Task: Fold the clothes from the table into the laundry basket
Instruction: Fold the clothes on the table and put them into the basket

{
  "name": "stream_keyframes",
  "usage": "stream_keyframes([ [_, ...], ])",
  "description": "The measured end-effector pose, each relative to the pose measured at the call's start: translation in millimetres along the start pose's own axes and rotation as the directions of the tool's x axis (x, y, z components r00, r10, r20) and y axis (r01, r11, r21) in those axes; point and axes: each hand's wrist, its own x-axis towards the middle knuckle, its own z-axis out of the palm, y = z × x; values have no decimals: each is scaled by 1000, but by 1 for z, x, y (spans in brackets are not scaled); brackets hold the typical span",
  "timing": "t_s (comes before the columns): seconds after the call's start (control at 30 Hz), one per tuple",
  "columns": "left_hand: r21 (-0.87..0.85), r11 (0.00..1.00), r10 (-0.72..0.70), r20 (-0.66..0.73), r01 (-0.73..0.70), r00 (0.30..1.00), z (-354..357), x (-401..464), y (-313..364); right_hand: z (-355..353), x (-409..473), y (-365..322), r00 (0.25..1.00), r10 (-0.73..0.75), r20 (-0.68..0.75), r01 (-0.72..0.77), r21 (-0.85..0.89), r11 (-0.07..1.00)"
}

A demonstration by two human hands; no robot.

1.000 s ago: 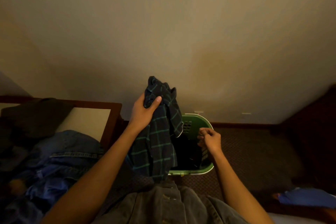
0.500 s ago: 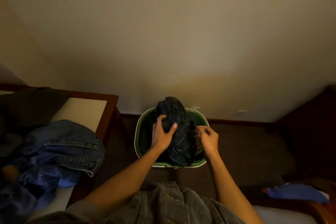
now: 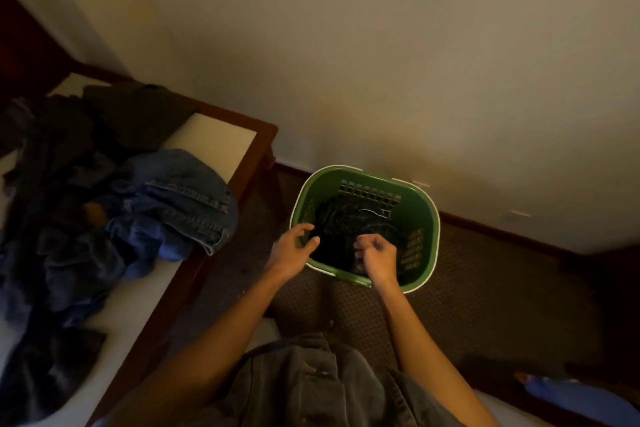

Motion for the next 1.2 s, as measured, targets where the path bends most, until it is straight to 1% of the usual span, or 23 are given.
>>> stream_keyframes([
  [0.1, -30, 999, -30, -119, 26, 992, -38, -12, -8, 29, -6, -8, 996, 1, 91, 3, -34, 999],
  [0.2, -49, 999, -29, -273, 16, 962, -78, -28, -24, 62, -12, -16, 985, -8, 173, 23, -84, 996],
  [0.27, -34, 999, -8, -377, -6, 926, -105, -41, -37, 89, -16, -22, 975, -40, 216, 68, -120, 990],
  [0.4, 81, 997, 33, -585, 18, 811, -151, -66, -58, 150, -35, -36, 941, -115, 317, 178, -177, 968],
  [0.47, 131, 990, 48, -617, 43, 785, -167, -73, -61, 179, -48, -41, 908, -166, 384, 255, -196, 947],
  [0.53, 105, 994, 60, -661, 13, 748, -187, -77, -60, 207, -59, -45, 847, -253, 467, 394, -231, 890],
  [0.6, 41, 998, 57, -737, -40, 674, -215, -81, -61, 234, -70, -47, 778, -310, 547, 498, -236, 834],
  [0.63, 16, 999, 40, -769, -44, 638, -231, -84, -65, 248, -76, -47, 744, -326, 583, 538, -234, 810],
  [0.67, 22, 1000, 23, -791, -9, 612, -248, -87, -72, 262, -85, -48, 702, -351, 620, 587, -224, 778],
  [0.7, 74, 993, 3, -799, 94, 601, -265, -89, -82, 276, -92, -47, 659, -368, 656, 644, -240, 727],
  [0.73, 147, 956, -42, -786, 253, 617, -280, -91, -96, 290, -100, -45, 615, -365, 699, 691, -256, 676],
  [0.77, 187, 899, -131, -748, 396, 650, -293, -95, -116, 303, -107, -41, 583, -329, 743, 719, -284, 635],
  [0.8, 186, 854, -230, -702, 485, 674, -304, -101, -139, 316, -114, -36, 574, -272, 772, 727, -329, 603],
  [0.83, 176, 828, -305, -655, 532, 691, -312, -108, -164, 328, -118, -30, 593, -212, 777, 722, -397, 567],
  [0.87, 169, 824, -340, -616, 540, 711, -316, -116, -187, 337, -121, -26, 625, -164, 764, 712, -471, 520],
  [0.93, 200, 824, -322, -603, 529, 730, -315, -130, -217, 352, -118, -18, 674, -115, 730, 692, -569, 444],
  [1.0, 235, 822, -265, -649, 519, 713, -312, -138, -220, 361, -115, -19, 714, -74, 696, 665, -642, 382],
  [1.03, 191, 850, -251, -672, 491, 696, -314, -139, -218, 366, -114, -20, 732, -55, 679, 652, -674, 347],
  [1.13, 1, 948, -220, -723, 319, 655, -323, -142, -223, 384, -108, -31, 766, -51, 641, 634, -738, 231],
  [1.2, -131, 963, -252, -742, 234, 622, -333, -155, -226, 393, -96, -38, 767, -42, 640, 635, -750, 185],
])
